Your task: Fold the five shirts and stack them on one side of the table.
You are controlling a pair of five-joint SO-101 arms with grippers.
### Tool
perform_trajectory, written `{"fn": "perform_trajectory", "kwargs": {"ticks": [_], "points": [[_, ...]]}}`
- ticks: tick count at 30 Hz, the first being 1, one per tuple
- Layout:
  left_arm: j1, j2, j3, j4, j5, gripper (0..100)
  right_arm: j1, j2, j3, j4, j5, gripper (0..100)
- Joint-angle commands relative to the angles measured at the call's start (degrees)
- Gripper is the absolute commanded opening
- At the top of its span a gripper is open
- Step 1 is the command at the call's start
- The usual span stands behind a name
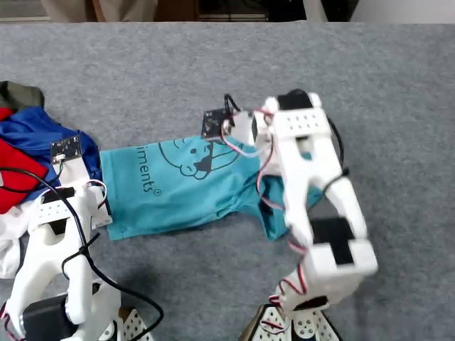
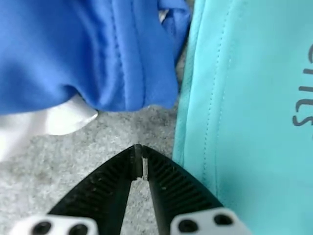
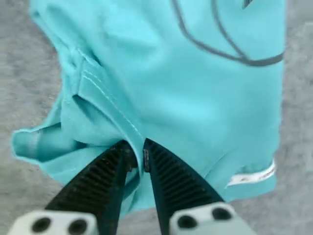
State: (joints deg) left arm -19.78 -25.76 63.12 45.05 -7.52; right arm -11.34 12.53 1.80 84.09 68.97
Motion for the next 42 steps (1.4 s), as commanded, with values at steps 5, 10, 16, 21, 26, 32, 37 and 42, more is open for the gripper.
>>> {"fn": "perform_trajectory", "kwargs": {"ticks": [5,10,16,21,26,32,37,42], "points": [[-0.4,0.1,-2.5,-0.8,0.5,2,0.0,17.5,-24.9,7.5,6.0,0.7],[-0.4,0.1,-2.5,-1.0,0.4,2,2.4,22.1,-34.5,10.6,5.8,24.6],[-0.4,0.1,-2.5,-1.0,0.4,2,6.5,22.0,-42.5,18.3,5.8,28.7],[-0.4,0.1,-2.4,-1.0,0.4,2,7.5,13.6,-29.8,18.3,6.1,22.0],[-0.4,0.1,-2.4,-1.0,0.4,2,6.1,-3.6,-3.0,12.7,8.4,22.0],[-0.4,0.1,-2.3,-1.0,0.4,2,6.2,-20.2,25.9,-3.7,8.5,22.1],[-0.4,0.1,-2.3,-0.9,0.4,2,6.2,-21.8,34.3,-9.5,8.5,22.1],[-0.4,0.1,-2.3,-0.9,0.4,2,6.2,-21.8,37.1,-13.5,8.4,22.1]]}}
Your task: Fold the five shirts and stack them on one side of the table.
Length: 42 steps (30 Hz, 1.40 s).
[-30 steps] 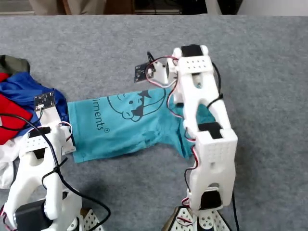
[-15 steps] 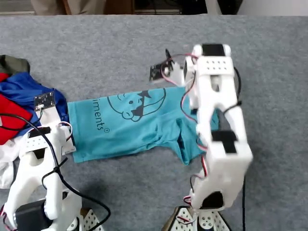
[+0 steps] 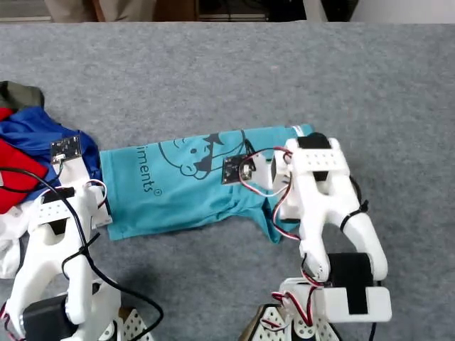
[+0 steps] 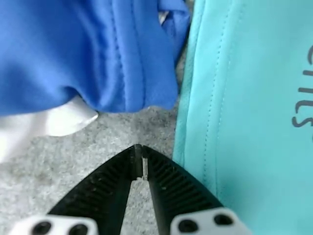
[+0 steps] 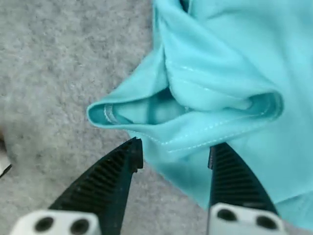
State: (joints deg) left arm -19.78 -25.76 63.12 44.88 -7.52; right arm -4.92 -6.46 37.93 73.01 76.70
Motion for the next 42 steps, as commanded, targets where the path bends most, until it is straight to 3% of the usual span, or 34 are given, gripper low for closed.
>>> {"fn": "perform_trajectory", "kwargs": {"ticks": [1,8,14,25,31,37,42], "points": [[-0.4,0.1,-2.3,-0.7,0.4,2,-0.2,-2.8,1.5,-2.8,0.6,22.1],[-0.4,0.1,-2.3,-0.7,0.4,2,0.1,-2.8,4.1,-8.8,-0.3,19.8],[-0.4,0.1,-2.3,-0.7,0.4,2,0.3,-2.9,3.7,-13.5,-4.8,0.2],[-0.4,0.1,-2.2,-0.7,0.4,2,7.5,-2.9,-4.7,-13.5,-4.7,0.5],[-0.3,0.1,-2.2,-0.7,0.4,2,7.4,-2.6,-10.2,-14.1,-4.6,2.3],[-0.3,0.1,-2.2,-0.7,0.4,2,7.2,5.7,-18.7,-14.2,-5.0,10.2],[-0.3,0.1,-2.2,-0.7,0.4,2,8.0,15.1,-27.8,-17.2,-11.6,12.0]]}}
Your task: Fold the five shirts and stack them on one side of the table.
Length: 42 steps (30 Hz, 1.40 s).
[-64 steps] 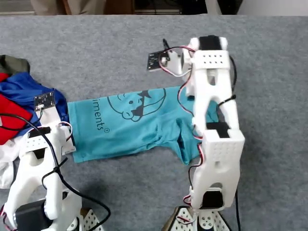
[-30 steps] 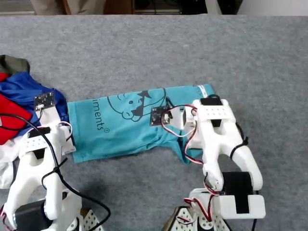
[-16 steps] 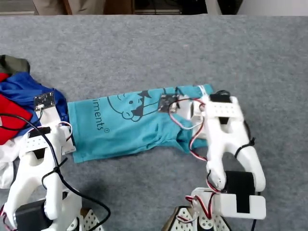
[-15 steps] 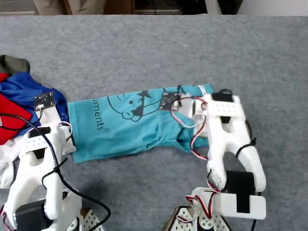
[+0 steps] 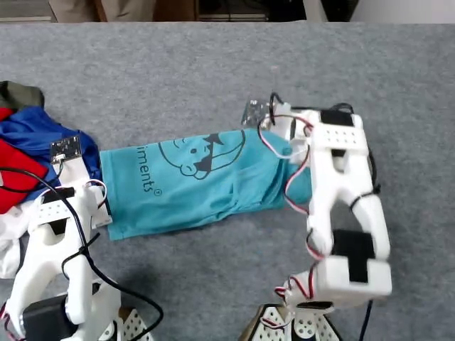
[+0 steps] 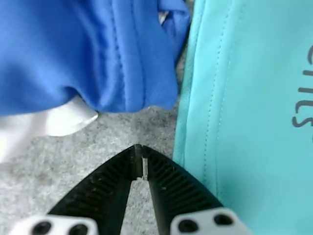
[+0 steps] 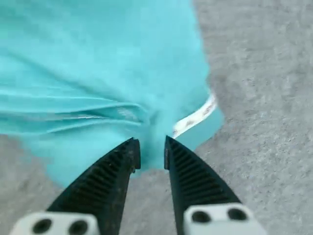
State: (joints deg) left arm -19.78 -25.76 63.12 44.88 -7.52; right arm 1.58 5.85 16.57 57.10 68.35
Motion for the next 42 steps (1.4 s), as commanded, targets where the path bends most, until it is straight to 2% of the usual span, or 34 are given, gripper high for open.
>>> {"fn": "perform_trajectory", "kwargs": {"ticks": [1,8,10,11,12,18,20,25,29,34,42], "points": [[-0.3,0.1,-2.2,-0.7,0.4,2,1.5,3.4,-8.0,-0.6,-4.2,12.0],[-0.3,0.1,-2.2,-0.7,0.4,2,1.3,-0.7,-10.1,10.5,-4.0,11.5],[-0.3,0.1,-2.2,-0.7,0.4,2,1.1,-3.9,-7.9,15.5,-0.8,6.7],[-0.3,0.1,-2.2,-0.7,0.4,2,0.9,-5.8,-6.3,17.1,0.1,0.2],[-0.3,0.1,-2.2,-0.7,0.4,2,0.7,-7.5,-4.0,17.6,0.4,0.8],[-0.3,0.1,-2.2,-0.7,0.4,2,-2.6,-18.2,14.7,14.5,0.4,0.4],[-0.3,0.1,-2.2,-0.7,0.4,2,-6.3,-20.9,19.9,13.1,-0.3,0.4],[-0.3,0.1,-2.2,-0.7,0.4,2,-15.6,-22.0,25.4,6.8,-7.6,0.4],[-0.3,0.1,-2.2,-0.7,0.4,2,-19.0,-17.8,22.5,1.8,-12.3,0.4],[-0.3,0.1,-2.2,-0.7,0.4,2,-18.9,-9.2,15.6,-2.3,-13.1,0.4],[-0.3,0.1,-2.2,-0.7,0.4,2,-19.7,3.5,1.5,-3.0,-18.3,0.4]]}}
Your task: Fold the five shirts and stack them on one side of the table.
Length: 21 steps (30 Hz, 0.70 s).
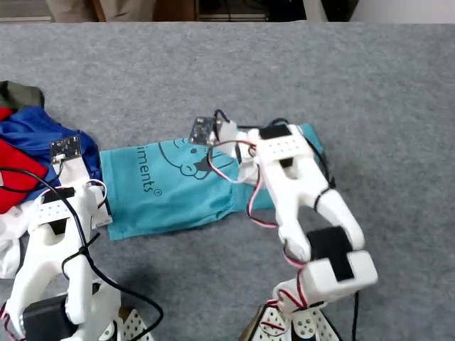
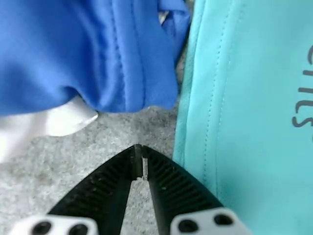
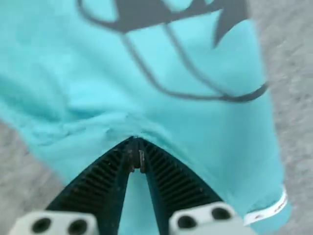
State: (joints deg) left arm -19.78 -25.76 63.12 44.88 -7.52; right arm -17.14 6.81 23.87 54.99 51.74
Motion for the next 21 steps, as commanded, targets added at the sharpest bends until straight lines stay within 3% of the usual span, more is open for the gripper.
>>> {"fn": "perform_trajectory", "kwargs": {"ticks": [1,6,12,17,21], "points": [[-0.3,0.1,-2.2,-0.7,0.4,2,-1.1,3.8,-7.1,-0.8,-2.0,0.4],[-0.4,0.0,-2.2,-0.6,0.4,2,-0.8,5.7,-12.0,3.8,-2.6,0.4],[-0.8,-0.4,-2.5,0.4,0.7,2,3.1,-2.4,-25.6,20.4,-8.7,0.5],[-0.8,-0.4,-12.2,13.2,0.7,2,10.9,-6.2,-32.1,24.3,-16.9,0.5],[-0.4,0.3,-23.3,24.1,0.8,2,18.4,-1.3,-27.9,17.6,-24.8,0.5]]}}
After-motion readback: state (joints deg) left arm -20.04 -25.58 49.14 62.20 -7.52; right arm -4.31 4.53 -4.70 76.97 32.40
